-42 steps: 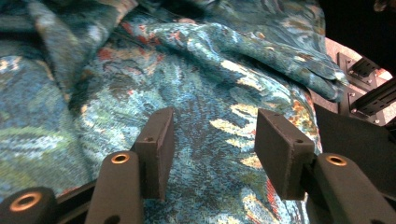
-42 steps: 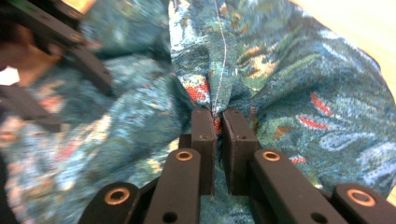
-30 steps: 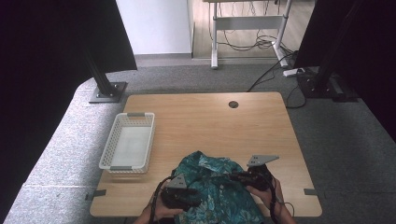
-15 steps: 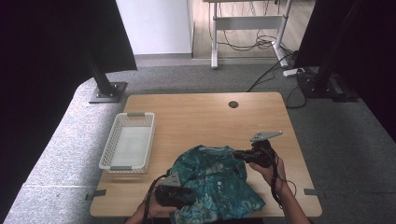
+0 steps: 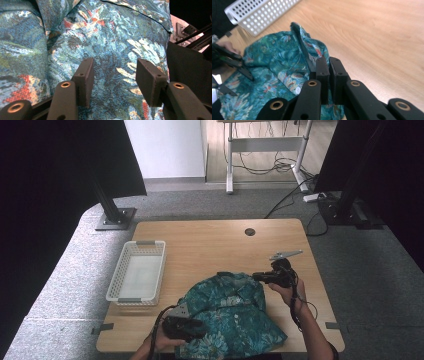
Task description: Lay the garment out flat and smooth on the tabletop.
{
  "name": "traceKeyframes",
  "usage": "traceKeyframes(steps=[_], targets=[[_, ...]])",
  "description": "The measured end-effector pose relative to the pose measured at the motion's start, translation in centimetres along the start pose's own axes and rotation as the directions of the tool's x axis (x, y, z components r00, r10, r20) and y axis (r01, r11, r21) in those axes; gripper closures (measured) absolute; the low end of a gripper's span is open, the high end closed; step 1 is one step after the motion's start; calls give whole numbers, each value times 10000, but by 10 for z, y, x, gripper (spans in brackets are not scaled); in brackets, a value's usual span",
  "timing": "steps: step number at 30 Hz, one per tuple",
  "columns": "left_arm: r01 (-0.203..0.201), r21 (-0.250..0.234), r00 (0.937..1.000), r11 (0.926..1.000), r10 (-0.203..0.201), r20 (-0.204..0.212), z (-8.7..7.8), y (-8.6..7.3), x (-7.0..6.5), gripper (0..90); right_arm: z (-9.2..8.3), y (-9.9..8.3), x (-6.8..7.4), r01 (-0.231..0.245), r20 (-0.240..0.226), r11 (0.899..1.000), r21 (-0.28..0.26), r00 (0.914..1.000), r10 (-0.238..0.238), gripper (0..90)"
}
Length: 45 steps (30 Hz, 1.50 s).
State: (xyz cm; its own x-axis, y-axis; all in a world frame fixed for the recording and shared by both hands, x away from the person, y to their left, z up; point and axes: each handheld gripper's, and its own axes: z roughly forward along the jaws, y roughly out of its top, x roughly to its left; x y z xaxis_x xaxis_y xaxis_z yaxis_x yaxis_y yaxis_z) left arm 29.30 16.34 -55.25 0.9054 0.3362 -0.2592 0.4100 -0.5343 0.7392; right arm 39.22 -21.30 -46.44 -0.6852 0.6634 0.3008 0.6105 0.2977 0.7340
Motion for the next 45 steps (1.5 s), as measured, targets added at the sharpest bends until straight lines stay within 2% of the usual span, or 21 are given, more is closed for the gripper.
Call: traceKeyframes(steps=[3, 7, 9, 11, 12, 13, 18, 22, 25, 29, 35, 38, 45], targets=[[10, -20, 10000, 10000, -10, -17, 0, 0, 0, 483, 8, -7, -2, -90, 115, 10000, 37, 9999, 89, 866], [-82, 144, 9999, 9999, 84, -106, 1, 2, -3, 463, 14, -15, -13, -479, 506, 9988, -65, 9976, 482, 858], [-300, 260, 9990, 9992, 308, -323, 3, 5, -7, 445, 17, -16, -19, -720, 709, 9972, -182, 9948, 731, 788], [-399, 206, 9988, 9990, 404, -261, 6, 8, -11, 436, 20, -18, -23, -871, 602, 9957, -307, 9942, 888, 754], [-482, 148, 9983, 9987, 486, -306, 7, 10, -14, 433, 22, -20, -25, -911, 767, 9955, -279, 9927, 930, 707], [-527, 71, 9981, 9986, 529, -324, 9, 13, -16, 429, 23, -21, -25, -1007, 856, 9946, -267, 9910, 1027, 698], [-612, 65, 9976, 9981, 614, -329, 21, 23, -22, 405, 23, -33, -24, -1074, 794, 9940, -222, 9909, 1088, 605], [-611, 118, 9975, 9981, 614, -335, 26, 25, -25, 398, 15, -43, -19, -1058, 940, 9940, -287, 9897, 1080, 511], [-542, -26, 9977, 9985, 540, -398, 27, 27, -27, 385, 9, -53, -14, -1026, 992, 9946, -127, 9897, 1034, 478], [-517, -36, 9976, 9987, 515, -458, 31, 28, -30, 369, 2, -71, -11, -1133, 1249, 9935, 46, 9858, 1119, 455], [-416, 133, 9976, 9990, 423, -541, 36, 25, -31, 368, -3, -92, -11, -1437, 1225, 9896, -57, 9821, 1434, 446], [-365, 146, 9977, 9992, 373, -573, 36, 24, -32, 368, -1, -97, -11, -1543, 1011, 9880, -19, 9829, 1537, 439], [-205, 96, 9979, 9997, 210, -615, 35, 21, -31, 369, 9, -100, -7, -1441, 1069, 9894, 170, 9841, 1415, 483]])
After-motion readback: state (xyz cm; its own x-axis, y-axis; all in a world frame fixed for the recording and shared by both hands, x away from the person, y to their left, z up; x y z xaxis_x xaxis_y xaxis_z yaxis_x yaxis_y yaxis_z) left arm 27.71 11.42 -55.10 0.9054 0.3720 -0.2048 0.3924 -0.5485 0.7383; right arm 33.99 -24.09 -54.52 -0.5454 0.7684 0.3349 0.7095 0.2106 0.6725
